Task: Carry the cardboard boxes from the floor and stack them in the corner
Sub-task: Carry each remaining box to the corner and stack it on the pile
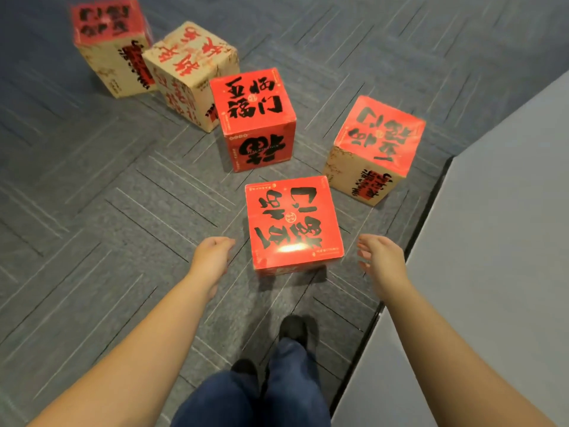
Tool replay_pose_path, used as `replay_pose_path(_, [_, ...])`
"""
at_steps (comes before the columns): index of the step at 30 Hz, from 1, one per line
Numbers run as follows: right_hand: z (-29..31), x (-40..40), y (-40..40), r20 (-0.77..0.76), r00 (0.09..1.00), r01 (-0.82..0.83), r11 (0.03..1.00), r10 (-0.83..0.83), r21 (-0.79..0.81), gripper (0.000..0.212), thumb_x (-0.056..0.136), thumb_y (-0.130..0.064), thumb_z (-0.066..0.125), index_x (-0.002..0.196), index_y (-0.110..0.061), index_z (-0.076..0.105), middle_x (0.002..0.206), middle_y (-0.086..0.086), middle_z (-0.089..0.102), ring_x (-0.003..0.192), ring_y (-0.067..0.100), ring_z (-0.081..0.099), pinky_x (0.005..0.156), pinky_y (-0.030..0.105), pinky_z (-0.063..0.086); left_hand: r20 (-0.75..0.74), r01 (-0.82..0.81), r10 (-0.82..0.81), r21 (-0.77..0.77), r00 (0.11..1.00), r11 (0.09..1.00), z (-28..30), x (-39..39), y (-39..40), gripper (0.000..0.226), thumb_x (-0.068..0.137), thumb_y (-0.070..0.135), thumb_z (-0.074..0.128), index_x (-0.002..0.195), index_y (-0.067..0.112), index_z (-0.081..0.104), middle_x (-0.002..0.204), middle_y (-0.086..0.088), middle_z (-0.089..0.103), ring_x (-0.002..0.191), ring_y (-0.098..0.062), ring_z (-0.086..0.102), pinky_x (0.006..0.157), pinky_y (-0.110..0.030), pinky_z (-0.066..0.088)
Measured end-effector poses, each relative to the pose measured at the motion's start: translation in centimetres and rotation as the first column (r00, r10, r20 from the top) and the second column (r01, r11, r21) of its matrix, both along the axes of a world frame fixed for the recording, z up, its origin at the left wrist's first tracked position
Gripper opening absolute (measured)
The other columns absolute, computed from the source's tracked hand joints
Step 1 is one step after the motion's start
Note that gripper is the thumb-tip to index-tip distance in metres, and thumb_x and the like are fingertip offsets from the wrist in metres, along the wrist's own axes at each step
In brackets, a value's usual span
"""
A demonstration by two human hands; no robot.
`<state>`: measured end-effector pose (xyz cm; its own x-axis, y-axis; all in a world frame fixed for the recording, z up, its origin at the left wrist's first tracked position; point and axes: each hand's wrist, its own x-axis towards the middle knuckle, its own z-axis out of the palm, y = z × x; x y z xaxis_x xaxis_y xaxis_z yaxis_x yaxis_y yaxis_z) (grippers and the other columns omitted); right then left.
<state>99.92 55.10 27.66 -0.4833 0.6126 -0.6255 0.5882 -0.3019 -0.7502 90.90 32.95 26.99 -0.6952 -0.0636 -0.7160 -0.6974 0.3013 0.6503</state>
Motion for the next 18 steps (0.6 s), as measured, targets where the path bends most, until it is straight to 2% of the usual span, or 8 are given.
replay_pose_path(4, [-8.0, -1.9, 2.8, 0.013, 1.000, -0.020, 1.000, 0.020, 0.019, 0.023, 0.091, -0.009, 0.049, 0.072, -0.019, 0.057, 0.080, -0.004, 0.057, 0.076, 0.009, 0.052, 0.069, 0.024, 0.042, 0.037, -0.018, 0.020, -0.049, 0.999, 0.999, -7.9, -1.2, 2.3, 0.024, 0.095, 0.014, 0.046, 0.072, 0.020, 0.044, 0.070, 0.000, 0.040, 0.065, -0.012, 0.037, 0.061, -0.026, 0.033])
replay_pose_path(6, [-12.7, -2.4, 4.0, 0.030, 1.000, -0.009, 0.999, 0.008, 0.037, 0.019, 0.091, -0.009, 0.049, 0.076, -0.016, 0.059, 0.090, 0.000, 0.059, 0.085, 0.014, 0.053, 0.074, 0.028, 0.042, 0.038, -0.033, 0.035, -0.044, 0.999, 0.998, -12.0, -1.7, 3.3, 0.016, 0.095, 0.014, 0.047, 0.079, 0.018, 0.049, 0.078, 0.001, 0.045, 0.076, -0.014, 0.043, 0.070, -0.028, 0.038])
replay_pose_path(7, [-15.1, -2.7, 4.5, 0.037, 0.999, 0.001, 0.999, -0.003, 0.045, 0.014, 0.091, -0.009, 0.049, 0.083, -0.013, 0.060, 0.097, 0.003, 0.059, 0.087, 0.014, 0.052, 0.076, 0.029, 0.041, 0.038, -0.040, 0.042, -0.041, 0.998, 0.998, -14.1, -1.9, 3.7, 0.007, 0.095, 0.013, 0.047, 0.092, 0.014, 0.054, 0.088, -0.001, 0.049, 0.088, -0.017, 0.046, 0.081, -0.030, 0.040])
replay_pose_path(9, [-20.0, -3.2, 5.4, 0.050, 0.999, 0.006, 0.998, -0.009, 0.065, 0.021, 0.092, -0.009, 0.049, 0.109, -0.006, 0.060, 0.106, 0.005, 0.055, 0.085, 0.013, 0.052, 0.073, 0.027, 0.040, 0.040, -0.055, 0.057, -0.057, 0.998, 0.997, -18.7, -2.5, 4.1, 0.033, 0.094, 0.015, 0.048, 0.126, 0.004, 0.048, 0.119, -0.009, 0.051, 0.116, -0.023, 0.046, 0.101, -0.033, 0.034])
replay_pose_path(11, [-24.8, -3.6, 6.2, 0.053, 0.999, 0.003, 0.995, -0.008, 0.095, 0.034, 0.093, -0.008, 0.048, 0.125, -0.002, 0.053, 0.113, 0.008, 0.055, 0.087, 0.011, 0.051, 0.073, 0.024, 0.039, 0.034, -0.063, 0.066, -0.073, 0.997, 0.995, -23.5, -3.0, 4.3, 0.046, 0.095, 0.018, 0.048, 0.137, 0.002, 0.039, 0.139, -0.011, 0.044, 0.129, -0.024, 0.040, 0.105, -0.035, 0.031])
replay_pose_path(13, [-29.0, -4.2, 6.8, 0.046, 0.999, 0.013, 0.992, -0.019, 0.124, 0.037, 0.093, -0.008, 0.048, 0.129, -0.002, 0.050, 0.117, 0.008, 0.054, 0.096, 0.012, 0.047, 0.072, 0.019, 0.038, 0.041, -0.093, 0.095, -0.053, 0.995, 0.994, -28.0, -3.3, 4.2, 0.041, 0.095, 0.022, 0.048, 0.131, 0.003, 0.045, 0.137, -0.012, 0.048, 0.122, -0.022, 0.048, 0.100, -0.034, 0.036])
replay_pose_path(16, [-34.3, -4.7, 7.0, 0.038, 0.999, 0.031, 0.994, -0.035, 0.104, 0.016, 0.091, -0.010, 0.050, 0.103, -0.015, 0.059, 0.087, -0.003, 0.055, 0.085, 0.014, 0.046, 0.056, 0.019, 0.033, 0.079, -0.129, 0.125, 0.049, 0.989, 0.990, -32.8, -3.1, 4.4, 0.021, 0.096, 0.028, 0.045, 0.103, 0.012, 0.055, 0.104, -0.006, 0.058, 0.074, -0.007, 0.060, 0.075, -0.022, 0.046])
replay_pose_path(18, [-36.5, -4.7, 6.6, 0.032, 0.998, 0.045, 0.996, -0.048, 0.072, 0.011, 0.091, -0.018, 0.051, 0.082, -0.021, 0.055, 0.075, -0.007, 0.052, 0.069, 0.011, 0.046, 0.057, 0.022, 0.034, 0.093, -0.146, 0.137, 0.096, 0.986, 0.985, -35.0, -2.6, 4.6, 0.031, 0.096, 0.035, 0.044, 0.118, 0.014, 0.052, 0.102, -0.003, 0.059, 0.080, -0.013, 0.055, 0.088, -0.031, 0.041])
